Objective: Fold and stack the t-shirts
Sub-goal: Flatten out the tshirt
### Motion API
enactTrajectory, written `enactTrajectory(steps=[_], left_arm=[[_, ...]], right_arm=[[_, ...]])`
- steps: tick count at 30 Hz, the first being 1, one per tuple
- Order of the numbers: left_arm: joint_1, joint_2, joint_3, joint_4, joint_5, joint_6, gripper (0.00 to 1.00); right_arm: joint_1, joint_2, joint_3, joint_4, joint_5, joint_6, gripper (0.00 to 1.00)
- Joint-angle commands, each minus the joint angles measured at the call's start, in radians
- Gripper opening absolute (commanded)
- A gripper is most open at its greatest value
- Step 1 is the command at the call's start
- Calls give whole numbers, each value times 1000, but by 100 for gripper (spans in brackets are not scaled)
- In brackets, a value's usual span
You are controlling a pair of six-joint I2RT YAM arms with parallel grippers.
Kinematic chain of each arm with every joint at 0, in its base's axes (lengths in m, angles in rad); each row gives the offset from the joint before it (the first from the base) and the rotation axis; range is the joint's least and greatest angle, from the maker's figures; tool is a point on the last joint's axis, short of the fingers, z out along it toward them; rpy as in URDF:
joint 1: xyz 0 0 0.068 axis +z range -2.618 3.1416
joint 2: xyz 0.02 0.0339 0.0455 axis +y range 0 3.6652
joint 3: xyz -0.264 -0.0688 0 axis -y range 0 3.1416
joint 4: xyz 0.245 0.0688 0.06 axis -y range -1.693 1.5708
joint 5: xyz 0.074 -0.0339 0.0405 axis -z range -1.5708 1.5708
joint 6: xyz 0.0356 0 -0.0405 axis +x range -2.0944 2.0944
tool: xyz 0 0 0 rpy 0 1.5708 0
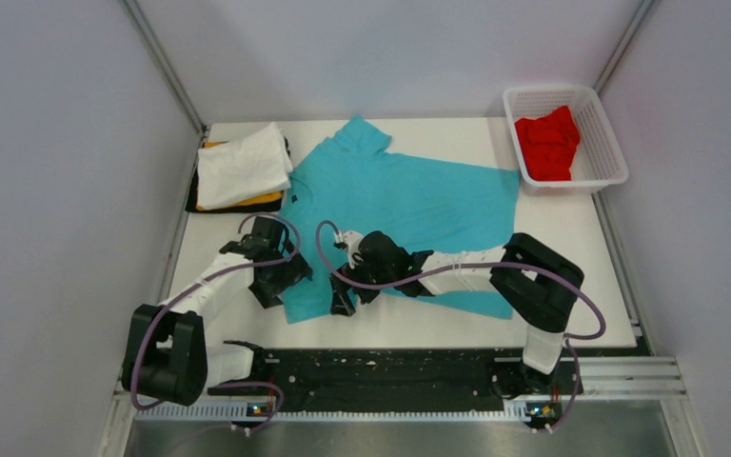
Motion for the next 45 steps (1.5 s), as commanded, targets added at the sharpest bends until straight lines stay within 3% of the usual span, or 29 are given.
enactTrajectory(steps=[1,6,10,16,21,27,31,45], left_arm=[[3,10,76,-74,-56,57,99],[2,-120,92,-125,-20,48,99],[2,-215,79,-221,-40,25,99],[-65,-256,29,-297,-32,-19,98],[-214,-163,32,-283,-64,-81,89],[-231,-44,33,-216,-110,-83,71],[-234,-22,29,-184,-78,-75,60],[-259,51,-16,-132,-134,-103,58]], right_arm=[[8,-14,4,-154,3,-49,99],[8,-174,85,-240,80,2,99],[-19,-350,68,-314,304,133,99],[-288,-574,-87,-497,418,289,99],[-483,-791,-160,-757,720,349,99],[-495,-998,-231,-794,855,361,99],[-497,-1022,-233,-852,895,372,99],[-543,-903,-229,-902,864,367,99]])
